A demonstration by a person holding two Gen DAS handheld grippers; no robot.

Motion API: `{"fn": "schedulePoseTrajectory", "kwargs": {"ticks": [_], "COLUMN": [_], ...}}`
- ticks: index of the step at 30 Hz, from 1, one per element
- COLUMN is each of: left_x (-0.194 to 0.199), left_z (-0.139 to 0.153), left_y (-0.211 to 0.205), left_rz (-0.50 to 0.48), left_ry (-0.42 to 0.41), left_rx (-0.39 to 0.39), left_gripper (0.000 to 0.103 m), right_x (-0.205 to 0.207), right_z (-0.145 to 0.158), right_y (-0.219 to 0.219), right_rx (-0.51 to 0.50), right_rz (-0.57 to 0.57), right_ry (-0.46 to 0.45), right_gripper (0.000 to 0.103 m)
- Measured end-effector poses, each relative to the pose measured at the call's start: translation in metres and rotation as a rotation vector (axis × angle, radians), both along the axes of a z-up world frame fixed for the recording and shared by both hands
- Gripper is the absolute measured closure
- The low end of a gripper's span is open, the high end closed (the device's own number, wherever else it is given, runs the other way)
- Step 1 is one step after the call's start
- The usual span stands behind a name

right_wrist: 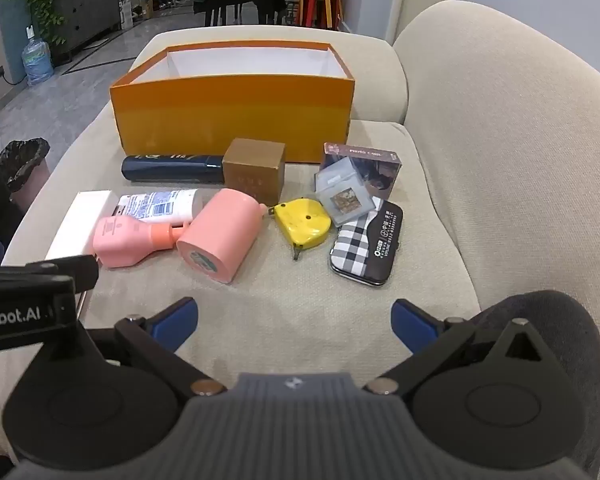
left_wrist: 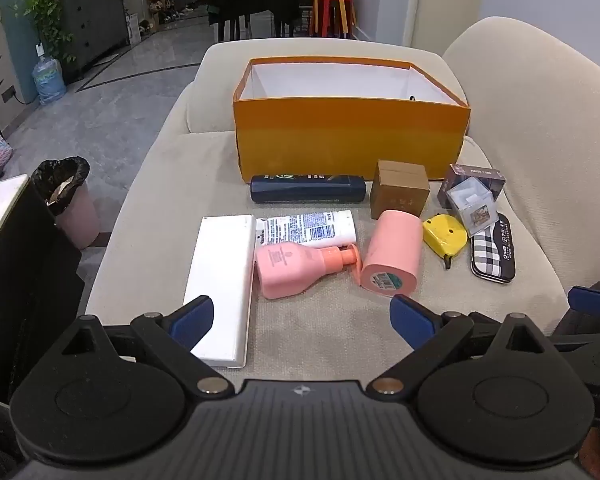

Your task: Organize rigid objects

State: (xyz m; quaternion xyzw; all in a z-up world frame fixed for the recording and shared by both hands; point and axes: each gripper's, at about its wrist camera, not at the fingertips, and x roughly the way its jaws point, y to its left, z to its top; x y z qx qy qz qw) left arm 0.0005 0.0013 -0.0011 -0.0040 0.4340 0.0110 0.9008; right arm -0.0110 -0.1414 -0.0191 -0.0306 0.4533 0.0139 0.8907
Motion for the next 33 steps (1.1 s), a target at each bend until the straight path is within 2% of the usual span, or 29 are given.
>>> {"fn": "schedulePoseTrajectory", "kwargs": {"ticks": [33], "left_x": [-0.0015], "left_z": [0.0043], "left_y": [-0.0026], "left_rz": [0.0], "left_ry": [0.004], "left_rx": [-0.006], "left_gripper": [0.0], "right_x": [-0.0043], "right_z": [0.0046], "right_y": [-0.0022], "right_rx": [-0.005], "right_rz": [0.0], "right_ry": [-0.01], "right_gripper": [0.002]}}
